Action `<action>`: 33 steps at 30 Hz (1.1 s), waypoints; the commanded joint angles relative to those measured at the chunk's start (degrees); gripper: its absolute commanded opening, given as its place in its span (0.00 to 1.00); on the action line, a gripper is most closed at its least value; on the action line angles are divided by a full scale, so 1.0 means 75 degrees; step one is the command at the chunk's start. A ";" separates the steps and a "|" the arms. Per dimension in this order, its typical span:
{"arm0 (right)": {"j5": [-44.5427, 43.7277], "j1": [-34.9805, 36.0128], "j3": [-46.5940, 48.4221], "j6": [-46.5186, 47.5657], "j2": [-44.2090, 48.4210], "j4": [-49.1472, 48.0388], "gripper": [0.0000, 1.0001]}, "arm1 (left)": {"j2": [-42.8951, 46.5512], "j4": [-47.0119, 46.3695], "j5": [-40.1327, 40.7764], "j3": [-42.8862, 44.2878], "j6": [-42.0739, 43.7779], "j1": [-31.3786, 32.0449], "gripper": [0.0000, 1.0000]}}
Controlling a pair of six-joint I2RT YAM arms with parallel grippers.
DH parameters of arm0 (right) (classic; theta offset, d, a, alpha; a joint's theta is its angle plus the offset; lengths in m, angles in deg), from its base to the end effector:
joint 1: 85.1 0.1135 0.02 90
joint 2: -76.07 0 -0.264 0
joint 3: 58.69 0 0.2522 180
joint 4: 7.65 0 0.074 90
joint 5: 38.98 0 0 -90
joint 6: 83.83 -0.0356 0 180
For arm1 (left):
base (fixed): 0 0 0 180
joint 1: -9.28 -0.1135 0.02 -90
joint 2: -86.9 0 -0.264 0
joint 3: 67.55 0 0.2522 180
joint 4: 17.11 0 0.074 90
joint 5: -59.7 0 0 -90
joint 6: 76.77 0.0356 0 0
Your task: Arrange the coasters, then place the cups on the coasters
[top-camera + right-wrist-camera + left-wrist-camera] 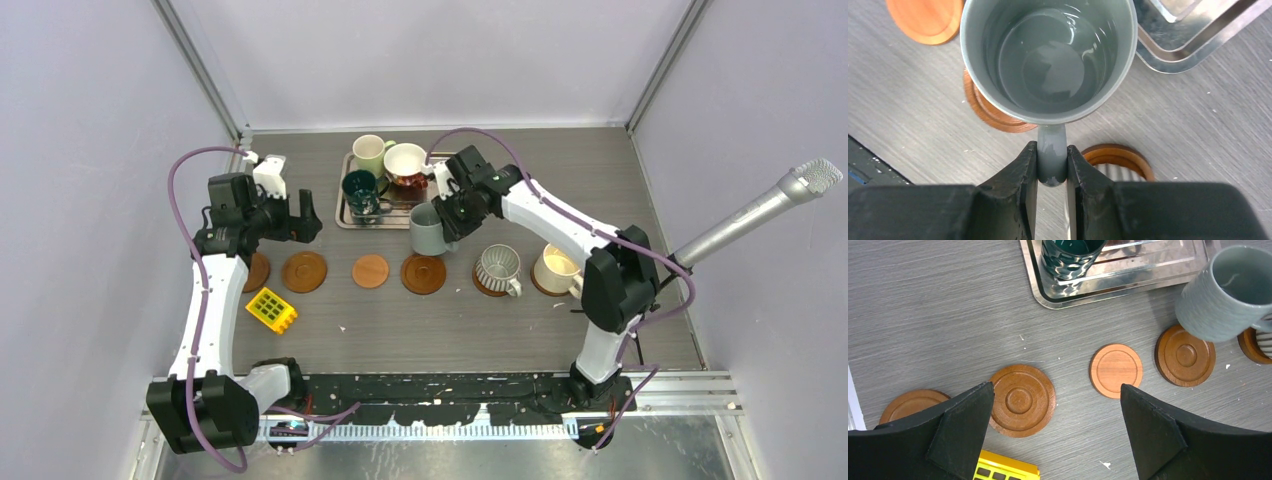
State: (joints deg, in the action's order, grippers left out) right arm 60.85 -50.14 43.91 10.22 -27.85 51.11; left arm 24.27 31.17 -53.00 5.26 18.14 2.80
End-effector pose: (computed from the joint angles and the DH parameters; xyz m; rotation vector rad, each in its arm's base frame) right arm 0.3162 0.2285 0.2694 -0.9436 2.4813 0.4089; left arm 0.2310 0.0124 0.3266 0.1835 2.1879 -0.3309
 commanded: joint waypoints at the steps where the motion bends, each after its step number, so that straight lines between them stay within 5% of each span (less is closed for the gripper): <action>1: 0.0245 0.0258 -0.0463 -0.0453 0.1256 -0.1589 0.00 | 0.0020 -0.0154 0.0162 0.0130 0.0014 0.0013 1.00; 26: -0.0493 0.1308 -0.3428 -0.0922 0.2050 -0.3298 0.00 | 0.0017 -0.0050 0.0458 0.0061 0.0178 0.0015 1.00; 33: -0.0697 0.1437 -0.3767 -0.0940 0.2206 -0.3175 0.13 | 0.0027 -0.0043 0.0468 0.0069 0.0179 0.0019 1.00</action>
State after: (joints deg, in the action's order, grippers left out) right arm 56.81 -40.09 16.54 4.43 -14.28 28.59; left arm 24.25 31.41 -49.76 5.26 18.60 2.80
